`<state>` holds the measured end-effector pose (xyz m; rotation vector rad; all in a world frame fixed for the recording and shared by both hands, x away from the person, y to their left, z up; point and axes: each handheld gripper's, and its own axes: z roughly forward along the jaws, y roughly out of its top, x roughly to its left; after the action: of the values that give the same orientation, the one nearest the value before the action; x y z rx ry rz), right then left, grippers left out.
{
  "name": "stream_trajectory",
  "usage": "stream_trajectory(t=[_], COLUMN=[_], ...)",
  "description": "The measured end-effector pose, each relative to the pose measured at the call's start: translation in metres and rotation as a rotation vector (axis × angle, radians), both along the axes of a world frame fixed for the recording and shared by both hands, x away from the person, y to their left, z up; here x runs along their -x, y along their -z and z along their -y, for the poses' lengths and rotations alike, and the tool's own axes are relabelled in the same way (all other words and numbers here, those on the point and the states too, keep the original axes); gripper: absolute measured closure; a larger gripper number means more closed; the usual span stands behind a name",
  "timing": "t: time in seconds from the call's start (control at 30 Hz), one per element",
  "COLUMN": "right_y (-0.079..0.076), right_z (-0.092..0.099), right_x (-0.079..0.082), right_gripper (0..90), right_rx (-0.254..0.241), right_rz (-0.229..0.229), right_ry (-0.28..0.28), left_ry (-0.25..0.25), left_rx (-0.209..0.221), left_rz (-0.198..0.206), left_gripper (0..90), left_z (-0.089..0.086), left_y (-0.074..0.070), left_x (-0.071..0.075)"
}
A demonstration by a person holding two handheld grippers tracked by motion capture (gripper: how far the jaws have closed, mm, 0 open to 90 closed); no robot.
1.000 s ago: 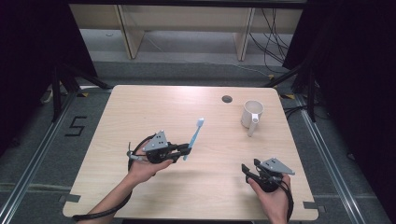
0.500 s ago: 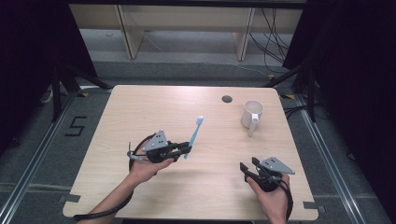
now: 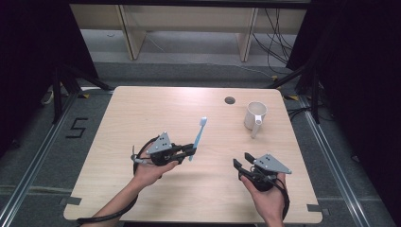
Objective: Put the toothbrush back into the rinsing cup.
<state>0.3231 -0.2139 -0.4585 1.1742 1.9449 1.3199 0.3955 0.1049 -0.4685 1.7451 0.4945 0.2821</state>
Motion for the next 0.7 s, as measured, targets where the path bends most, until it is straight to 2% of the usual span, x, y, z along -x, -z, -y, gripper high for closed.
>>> stream_trajectory(t=[0.07,0.1,0.13,0.2,0.27,0.3,0.37,0.43,0.5,0.6,0.63,0.7], right_y=[-0.002,-0.008,-0.008,-0.012,-0.014,-0.017,-0.019,-0.02,-0.023,-0.026,-0.027,-0.03], right_z=[-0.003,-0.007,-0.007,-0.016,-0.019,-0.023,-0.028,-0.031,-0.04,-0.044,-0.047,-0.052], right_x=[0.0,-0.001,-0.001,-0.003,-0.004,-0.007,-0.009,-0.011,-0.014,-0.016,-0.017,-0.019], right_gripper=[49.4,49.6,49.6,50.2,50.4,51.0,51.4,51.6,52.0,52.4,52.5,52.8], right_rx=[-0.011,0.014,0.014,-0.017,-0.03,-0.053,-0.062,-0.073,-0.109,-0.11,-0.131,-0.142], right_rz=[0.001,0.027,0.027,0.048,0.043,0.038,0.043,0.051,0.042,0.055,0.052,0.064], right_ry=[0.001,-0.015,-0.015,-0.028,-0.043,-0.053,-0.054,-0.063,-0.082,-0.081,-0.089,-0.099], left_ry=[-0.003,-0.008,-0.008,-0.018,-0.019,-0.019,-0.026,-0.03,-0.033,-0.038,-0.042,-0.031], left_rx=[0.002,0.003,0.003,0.01,0.005,0.015,-0.005,0.003,-0.007,-0.006,-0.01,0.005], left_rz=[0.002,0.003,0.003,-0.003,-0.002,0.0,-0.002,-0.006,-0.006,-0.004,-0.003,-0.001], left_gripper=[78.6,78.6,78.6,78.6,78.6,78.6,78.6,78.6,78.6,78.6,78.6,78.6], left_z=[0.002,0.003,0.003,0.006,0.006,0.007,0.008,0.01,0.011,0.014,0.015,0.017], left_y=[-0.001,-0.002,-0.002,-0.002,-0.002,-0.002,-0.001,0.0,0.001,0.002,0.003,0.004], left_x=[0.001,0.002,0.002,0.002,0.001,0.001,0.001,0.0,0.0,0.0,0.001,0.001])
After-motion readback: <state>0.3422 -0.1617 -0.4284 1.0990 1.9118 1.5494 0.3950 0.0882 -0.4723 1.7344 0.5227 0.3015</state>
